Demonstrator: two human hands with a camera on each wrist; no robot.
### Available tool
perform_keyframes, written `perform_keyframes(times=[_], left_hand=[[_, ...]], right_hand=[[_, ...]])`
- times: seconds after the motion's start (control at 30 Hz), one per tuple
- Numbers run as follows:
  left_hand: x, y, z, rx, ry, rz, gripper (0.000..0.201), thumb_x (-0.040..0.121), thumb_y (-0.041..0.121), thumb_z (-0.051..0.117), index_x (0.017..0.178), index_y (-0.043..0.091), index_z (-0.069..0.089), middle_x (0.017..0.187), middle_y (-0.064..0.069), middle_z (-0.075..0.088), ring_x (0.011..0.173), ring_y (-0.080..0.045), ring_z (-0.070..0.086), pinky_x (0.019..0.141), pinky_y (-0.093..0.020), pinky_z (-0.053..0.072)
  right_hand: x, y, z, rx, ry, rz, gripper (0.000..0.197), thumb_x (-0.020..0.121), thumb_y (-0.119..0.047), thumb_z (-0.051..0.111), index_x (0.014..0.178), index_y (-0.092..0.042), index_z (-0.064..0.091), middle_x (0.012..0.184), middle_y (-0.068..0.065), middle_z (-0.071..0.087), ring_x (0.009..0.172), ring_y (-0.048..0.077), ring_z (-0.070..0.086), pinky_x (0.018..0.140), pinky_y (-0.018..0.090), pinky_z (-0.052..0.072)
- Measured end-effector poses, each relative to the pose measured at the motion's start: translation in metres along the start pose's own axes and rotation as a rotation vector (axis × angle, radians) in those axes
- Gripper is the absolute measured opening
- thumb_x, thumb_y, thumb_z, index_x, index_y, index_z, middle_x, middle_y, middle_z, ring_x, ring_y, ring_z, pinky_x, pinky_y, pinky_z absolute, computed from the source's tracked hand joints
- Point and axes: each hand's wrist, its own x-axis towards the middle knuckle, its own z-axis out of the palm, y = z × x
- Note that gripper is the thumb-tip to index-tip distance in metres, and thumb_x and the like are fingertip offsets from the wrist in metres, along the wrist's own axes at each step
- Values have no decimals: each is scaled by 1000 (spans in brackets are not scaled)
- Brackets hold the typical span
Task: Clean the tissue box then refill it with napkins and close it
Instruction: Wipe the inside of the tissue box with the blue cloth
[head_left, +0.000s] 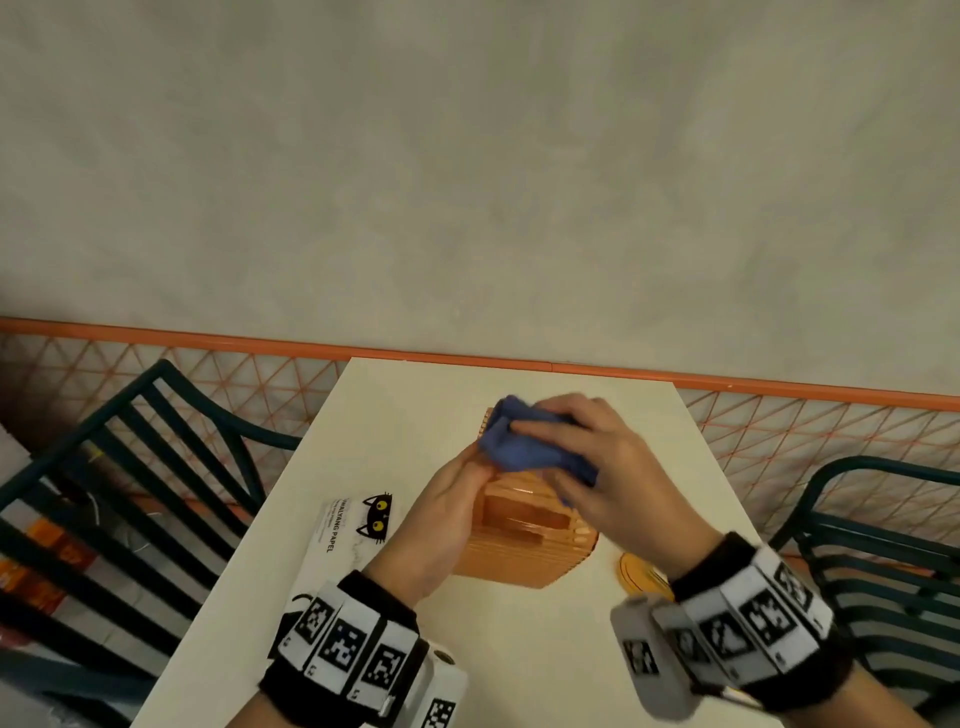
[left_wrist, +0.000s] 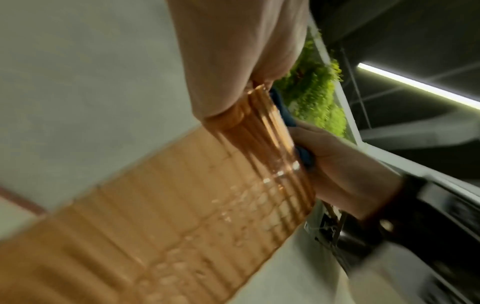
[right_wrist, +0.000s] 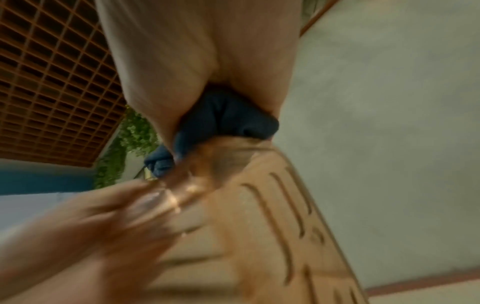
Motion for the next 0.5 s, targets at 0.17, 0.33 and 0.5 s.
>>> perform_keyframes(times=[0.17,0.33,0.5], left_hand=[[0,-2,-6,-13,-49,5,34,98,15,39,129,13,53,130,-3,62,127,-21,53,107,-30,44],[-5,-3,1,-113,-103,-67,47,90,15,51,137,16,43,126,-8,62,116,-27,58,103,-48,44],[-10,2,7,-436,-117,-127,28,75,15,58,101,16,68,108,-15,65,99,-31,62,92,-50,48]], right_hand=[[-25,3,19,-95,-72,-124,37,86,-27,50,121,-27,61,127,-7,54,117,14,47,100,39,40],[0,27,-1,88,104,86,42,83,-5,59,121,-22,61,119,-4,56,109,9,51,96,20,42],[-12,12,7,245,44,58,47,79,2,58,120,-20,62,123,-5,53,115,7,49,98,17,41]])
